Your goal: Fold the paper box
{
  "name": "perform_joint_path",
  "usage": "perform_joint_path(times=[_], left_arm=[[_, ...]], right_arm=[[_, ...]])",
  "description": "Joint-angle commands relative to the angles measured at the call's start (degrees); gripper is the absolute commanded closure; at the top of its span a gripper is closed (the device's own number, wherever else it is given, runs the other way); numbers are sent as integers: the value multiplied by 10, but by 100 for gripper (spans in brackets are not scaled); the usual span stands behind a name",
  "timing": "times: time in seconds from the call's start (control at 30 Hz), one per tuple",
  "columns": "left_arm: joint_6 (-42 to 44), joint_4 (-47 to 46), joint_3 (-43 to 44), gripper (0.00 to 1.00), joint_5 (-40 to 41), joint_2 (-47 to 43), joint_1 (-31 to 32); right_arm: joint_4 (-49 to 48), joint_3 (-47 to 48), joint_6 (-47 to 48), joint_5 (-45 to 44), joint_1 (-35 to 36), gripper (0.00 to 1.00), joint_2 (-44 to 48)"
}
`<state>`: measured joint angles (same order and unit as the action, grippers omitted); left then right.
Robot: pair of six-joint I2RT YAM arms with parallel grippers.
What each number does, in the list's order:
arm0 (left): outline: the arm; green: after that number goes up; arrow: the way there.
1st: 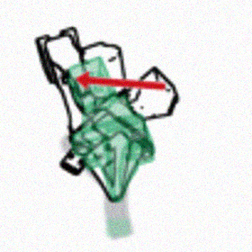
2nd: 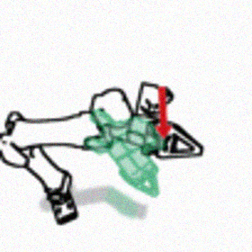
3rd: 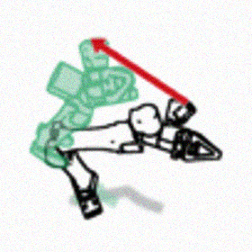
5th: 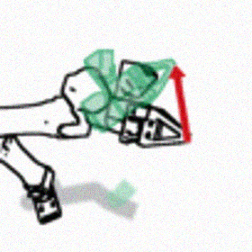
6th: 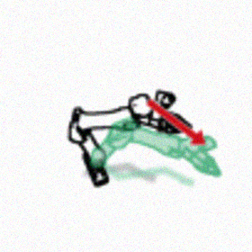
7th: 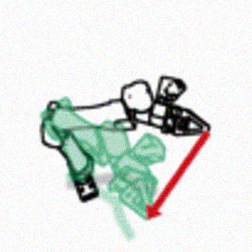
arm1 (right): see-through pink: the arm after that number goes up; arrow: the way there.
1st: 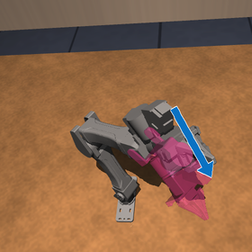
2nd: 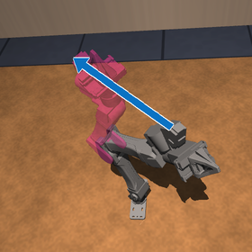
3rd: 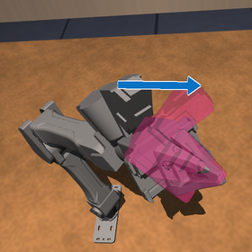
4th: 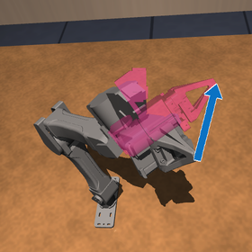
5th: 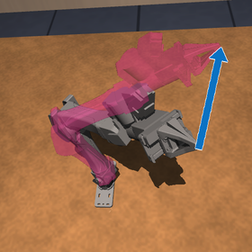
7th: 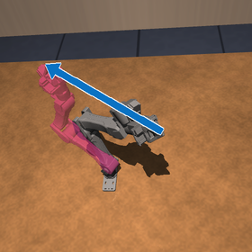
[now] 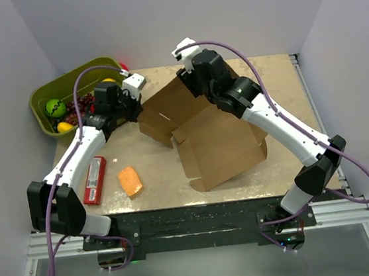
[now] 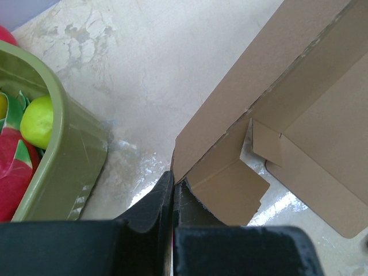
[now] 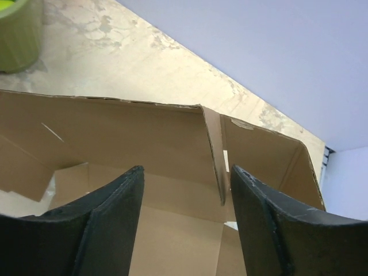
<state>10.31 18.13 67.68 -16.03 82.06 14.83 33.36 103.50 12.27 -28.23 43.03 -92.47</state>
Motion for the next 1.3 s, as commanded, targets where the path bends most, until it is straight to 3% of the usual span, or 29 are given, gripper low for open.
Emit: perform_joint_path(times=[0.0, 0.1, 0.13, 0.17, 0.27, 0.3, 0.4, 0.5, 0.63, 0.97, 1.2, 1.27], left_arm=[[11, -23, 1, 100, -5, -24, 6], [11, -25, 0, 100, -7, -28, 7], [9, -27, -1, 100, -8, -30, 7], [4, -28, -1, 100, -8, -30, 8], [-5, -37, -4, 71, -7, -38, 7], [-7, -41, -5, 55, -7, -40, 7], [-16, -46, -7, 27, 0, -46, 5], [-24, -52, -11, 20, -7, -52, -1], [-32, -60, -12, 18, -38, -52, -9], [-34, -80, -26, 18, -78, -47, -9], [-34, -71, -22, 37, -54, -35, -4], [-36, -71, -25, 38, -39, -39, -2]], right_arm=[[-28, 13, 23, -26, 0, 48, 5], [-30, 3, 23, -25, 1, 62, 4], [-30, -1, 21, -24, 0, 73, 7], [-31, -6, 17, -24, 0, 79, 9], [-38, -38, 3, -20, -1, 99, 26], [-39, -58, -1, -10, -5, 100, 31], [-57, -112, -19, 30, -26, 100, 61], [-77, -170, -45, 74, -64, 100, 99], [-107, -239, -72, 124, -101, 100, 144], [-119, -303, -93, 109, -114, 100, 183], [-121, -312, -103, 98, -118, 100, 191], [-122, -311, -107, 88, -119, 100, 191]])
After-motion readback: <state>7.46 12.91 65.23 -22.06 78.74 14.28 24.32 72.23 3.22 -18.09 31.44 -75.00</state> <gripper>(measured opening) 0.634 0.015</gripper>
